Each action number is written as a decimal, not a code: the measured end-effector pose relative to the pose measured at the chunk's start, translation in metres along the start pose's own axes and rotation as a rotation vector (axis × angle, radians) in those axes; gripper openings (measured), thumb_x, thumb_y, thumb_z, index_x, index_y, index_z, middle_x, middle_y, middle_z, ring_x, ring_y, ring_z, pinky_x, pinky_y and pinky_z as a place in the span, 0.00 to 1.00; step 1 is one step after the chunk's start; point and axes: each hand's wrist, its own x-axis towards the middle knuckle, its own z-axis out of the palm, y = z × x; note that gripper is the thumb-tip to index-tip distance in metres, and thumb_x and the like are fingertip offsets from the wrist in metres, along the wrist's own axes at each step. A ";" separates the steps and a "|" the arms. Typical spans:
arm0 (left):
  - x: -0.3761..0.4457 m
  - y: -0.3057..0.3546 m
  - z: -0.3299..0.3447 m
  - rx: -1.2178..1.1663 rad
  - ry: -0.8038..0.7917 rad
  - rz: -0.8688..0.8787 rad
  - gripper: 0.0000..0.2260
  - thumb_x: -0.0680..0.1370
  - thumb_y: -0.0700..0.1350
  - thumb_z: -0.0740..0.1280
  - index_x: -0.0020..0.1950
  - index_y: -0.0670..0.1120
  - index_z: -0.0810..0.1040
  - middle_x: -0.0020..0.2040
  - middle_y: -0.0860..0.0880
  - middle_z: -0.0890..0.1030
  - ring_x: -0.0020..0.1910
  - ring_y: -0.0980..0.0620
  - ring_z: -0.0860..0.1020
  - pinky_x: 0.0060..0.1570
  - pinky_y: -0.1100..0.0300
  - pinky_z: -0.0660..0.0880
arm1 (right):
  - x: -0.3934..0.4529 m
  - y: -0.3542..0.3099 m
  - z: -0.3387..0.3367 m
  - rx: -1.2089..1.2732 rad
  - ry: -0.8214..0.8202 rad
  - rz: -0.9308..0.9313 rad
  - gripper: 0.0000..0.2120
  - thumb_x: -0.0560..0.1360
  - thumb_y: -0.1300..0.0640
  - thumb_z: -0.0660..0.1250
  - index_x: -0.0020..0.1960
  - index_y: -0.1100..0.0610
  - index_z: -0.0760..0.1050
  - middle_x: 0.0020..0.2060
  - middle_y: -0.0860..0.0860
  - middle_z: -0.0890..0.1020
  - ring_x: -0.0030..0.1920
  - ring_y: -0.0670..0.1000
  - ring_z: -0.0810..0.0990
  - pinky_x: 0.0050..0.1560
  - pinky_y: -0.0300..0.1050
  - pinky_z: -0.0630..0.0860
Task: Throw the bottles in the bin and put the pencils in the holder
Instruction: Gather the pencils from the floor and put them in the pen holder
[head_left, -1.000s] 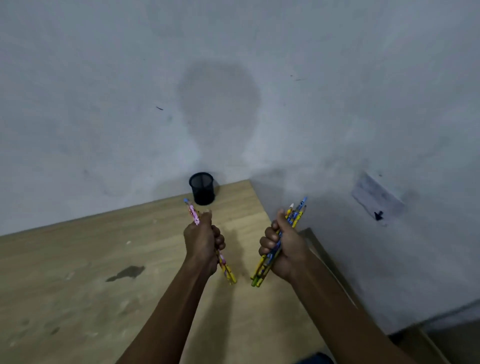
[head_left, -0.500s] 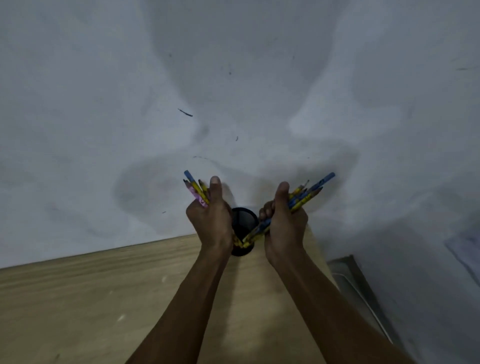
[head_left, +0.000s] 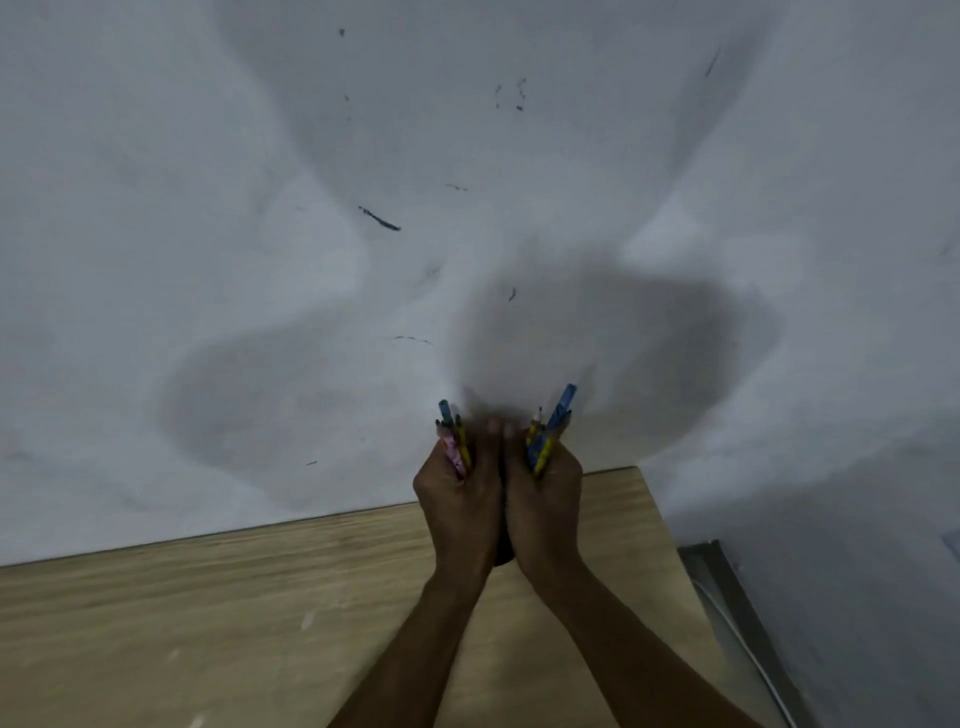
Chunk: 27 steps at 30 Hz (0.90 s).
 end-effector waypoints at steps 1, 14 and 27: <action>0.001 -0.001 -0.001 0.010 -0.007 -0.002 0.16 0.76 0.47 0.69 0.37 0.35 0.74 0.31 0.33 0.75 0.32 0.49 0.73 0.30 0.49 0.72 | 0.001 0.001 0.001 -0.015 -0.006 -0.011 0.10 0.79 0.57 0.64 0.42 0.60 0.79 0.34 0.50 0.82 0.36 0.44 0.82 0.39 0.38 0.76; -0.008 0.007 -0.008 0.128 -0.058 0.061 0.13 0.80 0.47 0.64 0.38 0.42 0.70 0.29 0.49 0.71 0.28 0.57 0.68 0.28 0.57 0.68 | -0.002 -0.007 -0.006 -0.129 0.026 -0.042 0.07 0.71 0.62 0.74 0.44 0.60 0.76 0.35 0.54 0.80 0.33 0.44 0.77 0.36 0.37 0.76; -0.020 0.015 -0.028 0.112 -0.090 0.011 0.04 0.77 0.43 0.68 0.50 0.43 0.77 0.40 0.49 0.81 0.40 0.59 0.79 0.39 0.67 0.75 | -0.020 -0.009 -0.017 -0.093 -0.003 0.060 0.22 0.68 0.68 0.74 0.58 0.55 0.74 0.46 0.49 0.81 0.42 0.37 0.81 0.42 0.31 0.78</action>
